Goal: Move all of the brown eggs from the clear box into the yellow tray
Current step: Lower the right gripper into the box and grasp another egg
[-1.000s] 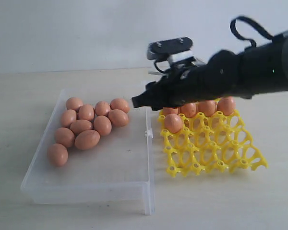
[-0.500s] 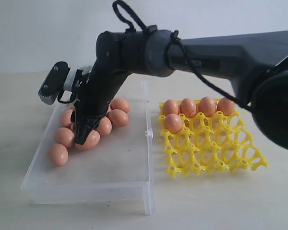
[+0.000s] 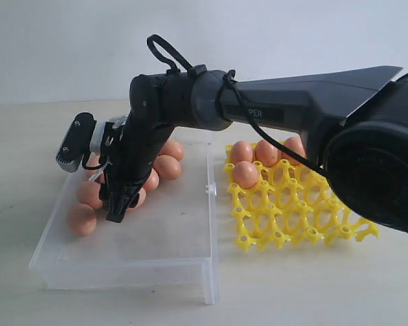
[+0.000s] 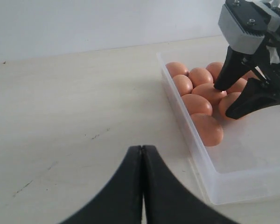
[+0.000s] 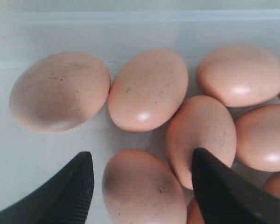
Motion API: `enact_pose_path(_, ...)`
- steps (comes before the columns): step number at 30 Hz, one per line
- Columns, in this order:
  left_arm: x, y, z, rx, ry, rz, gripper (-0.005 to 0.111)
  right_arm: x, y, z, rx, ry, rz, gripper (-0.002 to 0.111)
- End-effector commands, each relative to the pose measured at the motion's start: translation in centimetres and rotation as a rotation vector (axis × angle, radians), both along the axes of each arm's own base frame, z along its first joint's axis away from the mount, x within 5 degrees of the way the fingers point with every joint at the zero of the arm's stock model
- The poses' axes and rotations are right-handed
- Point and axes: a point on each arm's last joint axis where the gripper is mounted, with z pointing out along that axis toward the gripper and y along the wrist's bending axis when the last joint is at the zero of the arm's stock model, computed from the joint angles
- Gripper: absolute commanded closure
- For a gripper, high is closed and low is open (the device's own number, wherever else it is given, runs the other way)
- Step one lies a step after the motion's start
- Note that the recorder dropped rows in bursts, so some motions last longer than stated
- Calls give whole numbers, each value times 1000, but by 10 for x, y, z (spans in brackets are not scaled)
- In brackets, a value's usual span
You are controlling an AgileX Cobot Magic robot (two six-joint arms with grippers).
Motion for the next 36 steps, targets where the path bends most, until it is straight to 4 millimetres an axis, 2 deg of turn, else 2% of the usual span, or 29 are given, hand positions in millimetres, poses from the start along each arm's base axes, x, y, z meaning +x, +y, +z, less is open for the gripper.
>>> enact_pose_path(1,0,0,3,-4,-19,-3,107,-2,2,-1,-5,10,-4,48)
enact_pose_path(10,0,0,3,-4,-19,-3,107,-14,8,-28,-57,97,-16,49)
enact_pose_path(15,0,0,3,-4,-19,-3,107,-14,10,-38,-53,116,-38,52)
enact_pose_path(17,0,0,3,-4,-19,-3,107,-14,10,-40,-56,121,-42,60)
enact_pose_path(18,0,0,3,-4,-19,-3,107,-14,10,-41,-60,122,-40,69)
enact_pose_path(21,0,0,3,-4,-19,-3,107,-16,9,-41,-74,139,-36,103)
enact_pose_path(23,0,0,3,-4,-19,-3,107,-17,8,-40,-78,151,-39,108)
enact_pose_path(28,0,0,3,-4,-19,-3,107,-15,8,-24,-42,148,-95,108)
enact_pose_path(36,0,0,3,-4,-19,-3,107,-10,13,27,135,81,-225,108)
